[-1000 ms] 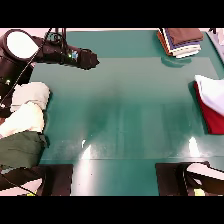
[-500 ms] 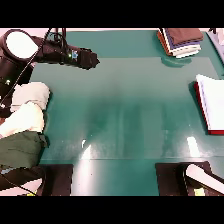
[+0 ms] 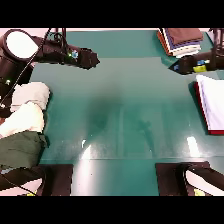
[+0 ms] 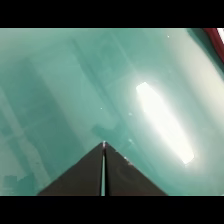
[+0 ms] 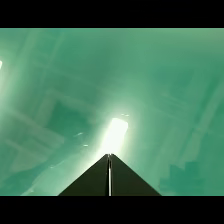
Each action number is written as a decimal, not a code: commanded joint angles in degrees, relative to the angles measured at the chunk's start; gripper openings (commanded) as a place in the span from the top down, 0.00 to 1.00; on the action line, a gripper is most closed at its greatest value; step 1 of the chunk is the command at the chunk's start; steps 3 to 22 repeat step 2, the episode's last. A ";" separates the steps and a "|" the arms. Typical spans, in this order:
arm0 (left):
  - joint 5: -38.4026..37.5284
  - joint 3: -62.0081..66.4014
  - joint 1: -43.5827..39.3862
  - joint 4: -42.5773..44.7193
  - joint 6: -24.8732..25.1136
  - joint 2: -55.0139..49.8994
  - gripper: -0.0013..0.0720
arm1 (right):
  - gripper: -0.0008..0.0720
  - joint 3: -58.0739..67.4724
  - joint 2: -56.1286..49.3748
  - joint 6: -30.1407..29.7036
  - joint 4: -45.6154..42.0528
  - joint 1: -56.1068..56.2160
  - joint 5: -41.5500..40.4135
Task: Fold the shirts.
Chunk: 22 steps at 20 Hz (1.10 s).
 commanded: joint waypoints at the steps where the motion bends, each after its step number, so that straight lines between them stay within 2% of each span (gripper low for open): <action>1: 0.00 0.00 0.00 0.00 -0.02 0.00 0.95 | 0.96 0.07 0.09 0.02 0.22 5.38 -1.75; 22: 0.00 0.00 0.00 0.00 -0.02 0.00 0.95 | 0.96 0.07 0.09 0.02 0.26 5.49 -1.75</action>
